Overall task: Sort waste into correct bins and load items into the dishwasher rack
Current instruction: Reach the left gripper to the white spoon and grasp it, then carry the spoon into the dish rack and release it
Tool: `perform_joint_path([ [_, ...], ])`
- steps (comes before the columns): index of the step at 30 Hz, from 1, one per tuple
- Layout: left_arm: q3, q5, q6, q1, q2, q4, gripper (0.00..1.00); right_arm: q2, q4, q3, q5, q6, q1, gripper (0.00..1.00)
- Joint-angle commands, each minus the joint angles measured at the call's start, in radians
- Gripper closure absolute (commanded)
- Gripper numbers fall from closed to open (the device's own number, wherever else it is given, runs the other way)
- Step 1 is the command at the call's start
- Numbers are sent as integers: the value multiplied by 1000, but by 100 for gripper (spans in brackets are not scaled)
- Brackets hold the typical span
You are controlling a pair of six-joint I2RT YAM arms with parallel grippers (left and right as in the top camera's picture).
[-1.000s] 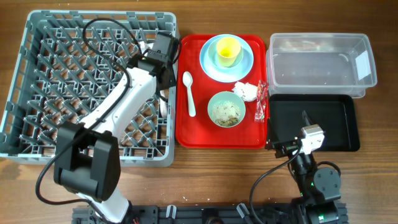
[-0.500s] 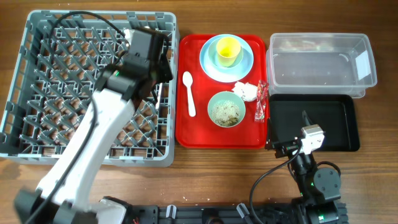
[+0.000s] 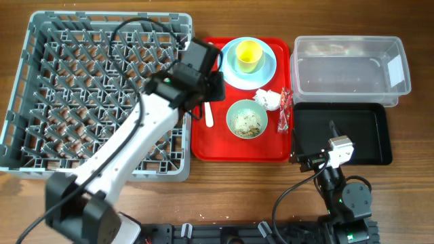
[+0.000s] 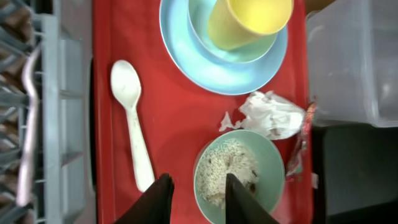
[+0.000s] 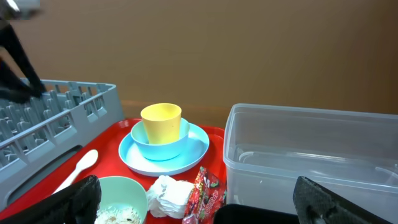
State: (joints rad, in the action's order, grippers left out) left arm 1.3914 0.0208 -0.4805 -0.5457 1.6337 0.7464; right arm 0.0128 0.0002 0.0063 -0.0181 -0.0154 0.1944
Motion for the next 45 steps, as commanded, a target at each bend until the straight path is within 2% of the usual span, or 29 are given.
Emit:
perform_joint_path([
  [1, 8, -18, 1, -9, 89, -34, 78, -8, 6, -1, 10, -13, -5, 0],
  [3, 8, -18, 0, -10, 127, -45, 82, -8, 6, -1, 10, -13, -5, 0],
  [7, 8, -32, 1, -37, 147, -68, 82, -8, 6, -1, 10, -13, -5, 0],
  [9, 8, -83, 1, -53, 147, -79, 82, -8, 6, -1, 10, -13, -5, 0],
  [12, -7, -115, -5, -77, 147, -119, 87, -8, 6, -1, 10, -13, -5, 0],
  [14, -26, -213, -60, -81, 160, -127, 87, -8, 6, -1, 10, -13, -5, 0],
  [15, -37, -253, -85, -81, 175, -126, 85, -8, 6, -1, 10, -13, -5, 0],
  [16, -45, -257, -92, -80, 203, -127, 78, -8, 6, -1, 10, -13, -5, 0],
  [20, -46, -268, -105, -81, 290, -134, 72, -8, 6, -1, 10, -13, -5, 0],
  [22, -46, -334, -159, -80, 328, -134, 68, -8, 6, -1, 10, -13, -5, 0],
  [26, -46, -359, -243, -80, 374, -138, 68, -8, 6, -1, 11, -13, -5, 0],
  [33, -46, -392, -262, -82, 452, -147, 69, -8, 6, -1, 10, -13, -5, 0],
  [34, -46, -386, -262, -87, 461, -149, 70, -8, 6, -1, 10, -13, -5, 0],
  [36, -46, -345, -261, -106, 476, -150, 78, -8, 6, -1, 10, -13, -5, 0],
  [40, -46, -361, -260, -151, 476, -176, 96, -8, 6, -1, 10, -13, -5, 0],
  [45, -45, -401, -224, -145, 422, -171, 96, -8, 6, -1, 10, -13, -5, 0],
])
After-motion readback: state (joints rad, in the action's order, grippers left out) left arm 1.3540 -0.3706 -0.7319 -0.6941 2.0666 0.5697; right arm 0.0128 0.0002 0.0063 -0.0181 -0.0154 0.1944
